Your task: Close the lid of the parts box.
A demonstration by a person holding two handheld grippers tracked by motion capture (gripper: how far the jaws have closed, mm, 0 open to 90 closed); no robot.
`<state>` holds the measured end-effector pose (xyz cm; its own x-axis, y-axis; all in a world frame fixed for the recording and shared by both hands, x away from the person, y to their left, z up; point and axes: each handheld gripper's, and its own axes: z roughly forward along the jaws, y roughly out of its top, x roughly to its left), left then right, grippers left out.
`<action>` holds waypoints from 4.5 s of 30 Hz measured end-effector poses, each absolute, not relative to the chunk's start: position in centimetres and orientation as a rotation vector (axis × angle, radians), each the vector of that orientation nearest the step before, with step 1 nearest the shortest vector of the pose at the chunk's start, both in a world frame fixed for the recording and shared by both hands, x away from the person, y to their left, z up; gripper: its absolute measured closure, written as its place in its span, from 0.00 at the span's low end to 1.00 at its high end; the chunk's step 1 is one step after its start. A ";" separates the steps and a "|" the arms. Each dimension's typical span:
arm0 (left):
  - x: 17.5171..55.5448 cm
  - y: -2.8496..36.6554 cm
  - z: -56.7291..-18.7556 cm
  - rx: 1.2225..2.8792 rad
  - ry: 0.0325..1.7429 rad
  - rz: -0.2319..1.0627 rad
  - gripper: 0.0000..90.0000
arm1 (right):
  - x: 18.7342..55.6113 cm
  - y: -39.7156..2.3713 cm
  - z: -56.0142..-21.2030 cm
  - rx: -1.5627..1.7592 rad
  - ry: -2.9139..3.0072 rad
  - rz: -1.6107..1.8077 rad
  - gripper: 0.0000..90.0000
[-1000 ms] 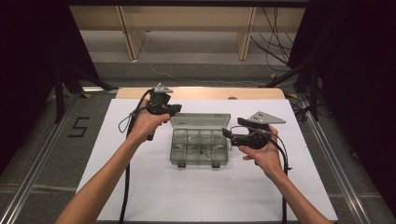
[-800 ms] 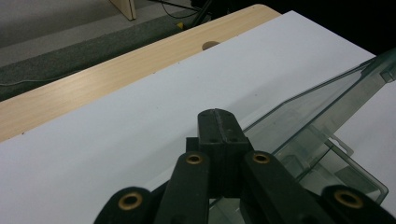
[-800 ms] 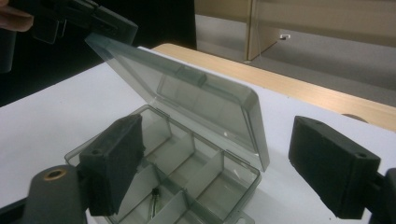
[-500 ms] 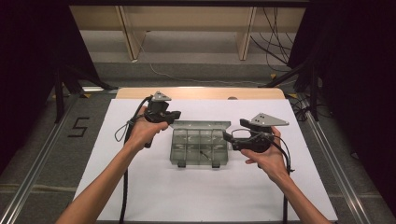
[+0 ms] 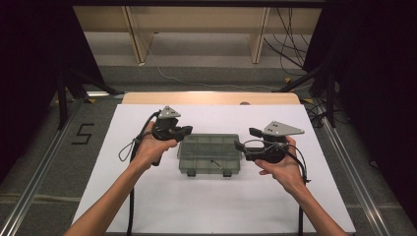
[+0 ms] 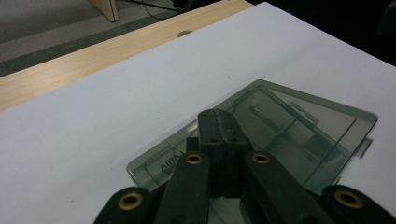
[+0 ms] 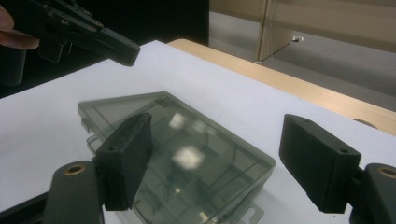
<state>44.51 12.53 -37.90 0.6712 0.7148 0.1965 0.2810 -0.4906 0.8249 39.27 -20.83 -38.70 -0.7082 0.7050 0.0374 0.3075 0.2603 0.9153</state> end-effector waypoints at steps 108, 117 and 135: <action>38.6 13.1 -42.7 1.991 0.711 0.706 0.33 | 37.8 -20.4 -41.4 0.956 2.276 1.441 0.38; 37.7 14.0 -42.5 1.943 0.590 0.554 0.27 | 36.5 -20.5 -41.4 0.975 2.227 1.511 0.29; 34.2 13.2 -42.5 1.797 0.745 0.332 0.21 | 34.8 -20.3 -41.4 0.957 2.188 1.586 0.23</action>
<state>34.23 13.15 -42.47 0.7622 0.6332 -0.1343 0.3237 -0.1932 0.9262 34.78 -20.31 -41.43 -0.7440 0.6499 0.1552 0.3498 0.1810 0.9192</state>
